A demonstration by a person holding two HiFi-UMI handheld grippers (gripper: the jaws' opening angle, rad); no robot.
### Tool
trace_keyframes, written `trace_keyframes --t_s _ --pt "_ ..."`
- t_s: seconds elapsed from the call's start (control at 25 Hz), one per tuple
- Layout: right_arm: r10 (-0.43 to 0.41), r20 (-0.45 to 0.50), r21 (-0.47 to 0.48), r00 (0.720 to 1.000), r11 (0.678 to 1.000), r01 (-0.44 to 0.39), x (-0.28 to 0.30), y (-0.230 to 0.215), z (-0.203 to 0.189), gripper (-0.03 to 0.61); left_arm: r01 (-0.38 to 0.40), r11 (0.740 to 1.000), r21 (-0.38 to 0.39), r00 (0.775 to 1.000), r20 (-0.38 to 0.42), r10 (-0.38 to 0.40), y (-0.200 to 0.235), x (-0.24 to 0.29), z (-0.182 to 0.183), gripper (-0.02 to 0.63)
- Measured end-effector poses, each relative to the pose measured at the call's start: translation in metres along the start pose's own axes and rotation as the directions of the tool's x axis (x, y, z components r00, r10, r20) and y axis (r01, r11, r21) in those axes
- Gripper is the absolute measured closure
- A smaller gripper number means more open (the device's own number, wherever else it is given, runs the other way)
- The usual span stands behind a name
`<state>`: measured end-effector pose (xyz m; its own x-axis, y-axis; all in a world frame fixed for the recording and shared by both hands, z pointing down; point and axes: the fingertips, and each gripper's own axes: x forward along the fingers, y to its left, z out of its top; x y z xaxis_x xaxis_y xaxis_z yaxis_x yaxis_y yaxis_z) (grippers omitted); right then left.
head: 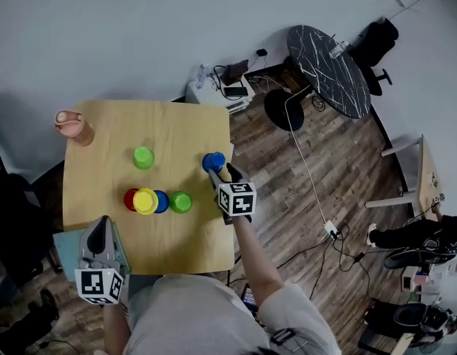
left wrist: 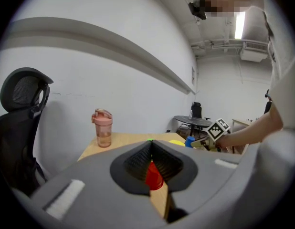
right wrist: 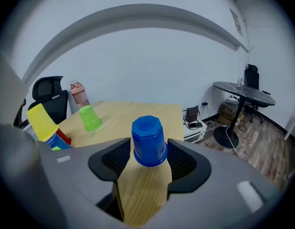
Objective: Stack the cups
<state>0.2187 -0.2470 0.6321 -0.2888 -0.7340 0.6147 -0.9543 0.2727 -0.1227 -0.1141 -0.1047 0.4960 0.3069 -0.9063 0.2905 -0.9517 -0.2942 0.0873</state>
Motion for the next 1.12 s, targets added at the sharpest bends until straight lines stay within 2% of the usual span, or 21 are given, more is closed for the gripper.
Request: trace_keyframes --t_s 0.28,0.48,0.6,0.76,1.12 --pt "-0.032 0.009 -0.04 0.999 0.999 0.032 0.02 -0.004 0.006 0.357 -0.044 0.999 -0.003 0.999 -0.019 0.044 0.007 -0.008 -0.005 0.557" --pt "-0.017 0.059 -0.084 0.998 0.996 0.022 0.009 0.01 0.016 0.359 -0.031 0.999 0.013 0.999 -0.007 0.031 0.011 -0.008 0.0 0.557" --pt "0.015 0.09 -0.1 0.996 0.995 -0.006 -0.011 0.03 0.027 0.359 0.002 1.0 0.016 1.0 0.009 -0.002 0.015 -0.002 0.005 0.557" --pt "0.069 0.14 -0.072 0.988 0.996 -0.059 -0.047 0.058 0.043 0.36 0.072 0.997 0.034 0.997 0.04 -0.073 0.008 0.011 0.017 0.557" --pt "0.09 0.16 -0.065 0.983 0.995 -0.08 -0.103 0.119 0.045 0.36 0.226 0.973 0.049 0.972 0.05 -0.229 -0.007 0.033 0.026 0.557"
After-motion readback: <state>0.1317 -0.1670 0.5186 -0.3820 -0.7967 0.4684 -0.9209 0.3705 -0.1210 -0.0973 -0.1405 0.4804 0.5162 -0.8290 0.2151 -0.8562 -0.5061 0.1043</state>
